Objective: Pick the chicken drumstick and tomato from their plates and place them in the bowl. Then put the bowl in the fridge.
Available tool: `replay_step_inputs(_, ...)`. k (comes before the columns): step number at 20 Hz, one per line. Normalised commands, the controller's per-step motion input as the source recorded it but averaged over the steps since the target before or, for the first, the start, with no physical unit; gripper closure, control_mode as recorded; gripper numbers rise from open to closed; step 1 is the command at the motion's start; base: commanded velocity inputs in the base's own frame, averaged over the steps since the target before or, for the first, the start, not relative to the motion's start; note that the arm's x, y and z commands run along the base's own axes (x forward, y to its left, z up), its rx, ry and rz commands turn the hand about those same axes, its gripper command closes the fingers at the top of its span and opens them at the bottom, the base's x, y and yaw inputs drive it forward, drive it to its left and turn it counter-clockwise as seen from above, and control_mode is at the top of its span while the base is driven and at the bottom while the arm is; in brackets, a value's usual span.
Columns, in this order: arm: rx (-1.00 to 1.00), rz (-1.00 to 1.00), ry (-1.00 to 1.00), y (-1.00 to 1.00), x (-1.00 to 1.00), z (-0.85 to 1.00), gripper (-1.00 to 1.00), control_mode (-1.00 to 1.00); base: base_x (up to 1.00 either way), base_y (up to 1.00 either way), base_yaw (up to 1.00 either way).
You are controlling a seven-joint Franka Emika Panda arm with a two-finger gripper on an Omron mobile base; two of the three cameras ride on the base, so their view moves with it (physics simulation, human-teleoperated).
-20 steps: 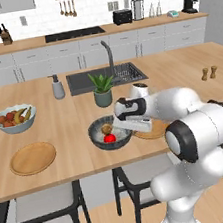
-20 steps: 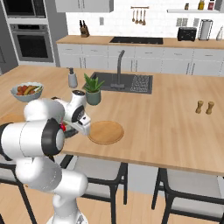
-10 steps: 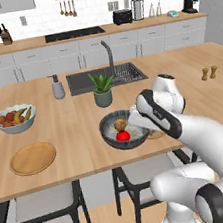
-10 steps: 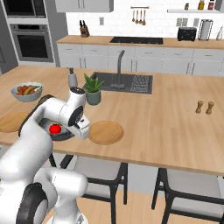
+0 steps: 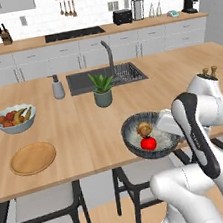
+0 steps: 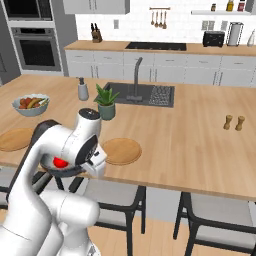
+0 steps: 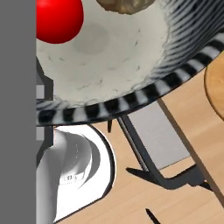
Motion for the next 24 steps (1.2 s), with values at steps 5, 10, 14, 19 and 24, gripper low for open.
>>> replay_step_inputs(5,0.00,0.00,0.00,-0.04,-0.17,0.00,1.00,-1.00,0.00,0.00,0.00)
replay_step_inputs(10,0.00,0.00,0.00,0.00,-0.01,0.00,1.00,1.00,-0.64,0.00,-0.01)
replay_step_inputs(14,0.00,0.00,0.00,0.00,0.00,0.00,1.00,1.00,-0.62,0.70,0.00)
replay_step_inputs(19,0.00,0.00,0.00,0.00,0.00,0.00,1.00,1.00,0.02,1.00,-0.01)
replay_step_inputs(24,0.00,0.00,0.00,0.00,0.00,0.00,1.00,1.00,0.16,1.00,0.00)
